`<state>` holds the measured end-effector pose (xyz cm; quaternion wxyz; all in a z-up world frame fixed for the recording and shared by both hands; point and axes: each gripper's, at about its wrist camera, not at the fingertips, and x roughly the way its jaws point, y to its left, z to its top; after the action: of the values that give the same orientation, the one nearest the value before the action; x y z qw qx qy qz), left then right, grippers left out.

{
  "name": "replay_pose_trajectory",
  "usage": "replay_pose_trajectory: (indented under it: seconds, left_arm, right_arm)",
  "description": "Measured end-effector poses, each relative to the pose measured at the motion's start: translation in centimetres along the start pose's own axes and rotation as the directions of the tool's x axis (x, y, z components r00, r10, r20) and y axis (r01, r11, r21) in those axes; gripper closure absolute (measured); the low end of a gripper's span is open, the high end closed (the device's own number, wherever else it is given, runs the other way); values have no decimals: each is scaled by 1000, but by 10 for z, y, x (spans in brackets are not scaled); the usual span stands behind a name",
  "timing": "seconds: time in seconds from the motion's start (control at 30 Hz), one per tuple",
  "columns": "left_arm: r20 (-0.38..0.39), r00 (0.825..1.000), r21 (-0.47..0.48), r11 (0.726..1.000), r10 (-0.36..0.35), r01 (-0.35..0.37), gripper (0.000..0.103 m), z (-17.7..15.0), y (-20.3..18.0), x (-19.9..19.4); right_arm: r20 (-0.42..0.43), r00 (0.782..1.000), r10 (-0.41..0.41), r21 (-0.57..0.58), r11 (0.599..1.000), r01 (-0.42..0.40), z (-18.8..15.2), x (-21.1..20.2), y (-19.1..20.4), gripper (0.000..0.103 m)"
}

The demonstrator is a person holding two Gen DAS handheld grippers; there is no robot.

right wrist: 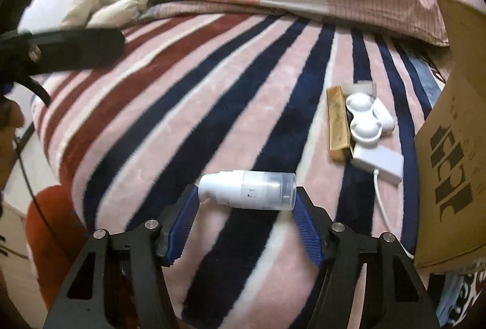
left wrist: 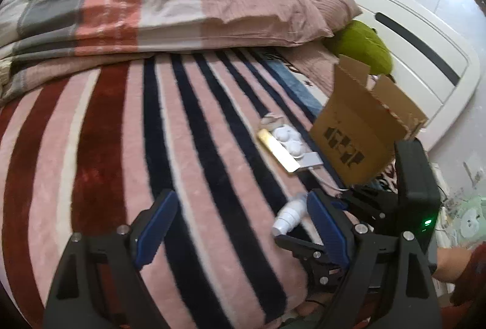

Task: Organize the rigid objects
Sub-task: 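Grasp the white pump bottle with the right tool, then place the white bottle into the cardboard box and open the right tool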

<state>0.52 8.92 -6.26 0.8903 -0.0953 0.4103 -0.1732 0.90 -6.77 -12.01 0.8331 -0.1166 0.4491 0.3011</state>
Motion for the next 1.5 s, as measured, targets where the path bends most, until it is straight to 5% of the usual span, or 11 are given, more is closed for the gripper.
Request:
replay_pose_trajectory:
  seconds: [0.17,0.57,0.77,1.03,1.07,1.13,1.2,1.27,1.4,1.5]
  left_arm:
    - [-27,993,45,992,-113,114,18,27,-24,-1]
    - [-103,960,229,933,-260,278,76,122,-129,25]
    - [-209,938,292,898,-277,330,76,153,-191,80]
    - [-331,902,289,881,-275,375,76,170,-235,142]
    - [-327,907,293,884,-264,363,74,170,-237,143]
    - [-311,918,298,892,-245,339,48,172,-236,141]
    - [-281,931,304,899,-232,316,39,173,-232,134]
    - [-261,939,302,904,-225,301,39,174,-222,123]
    - [-169,967,293,927,-189,233,31,176,-194,84]
    - [-87,988,268,952,-129,148,28,172,-164,49]
  right_arm:
    - [84,994,70,-71,995,-64,35,-39,5,44]
    - [250,968,2,-125,992,30,85,-137,-58,44]
    - [222,973,-67,-4,998,70,75,-158,-135,44]
    - [61,989,-134,91,988,129,69,-158,-212,44]
    - [45,989,-139,91,987,134,68,-159,-216,44]
    - [8,989,-149,89,985,148,68,-158,-219,44]
    - [-6,990,-141,90,986,141,67,-155,-220,39]
    - [2,990,-141,86,986,140,67,-156,-218,24]
    - [63,983,-172,35,985,171,72,-164,-197,18]
    - [130,984,-124,-16,992,127,79,-174,-168,4]
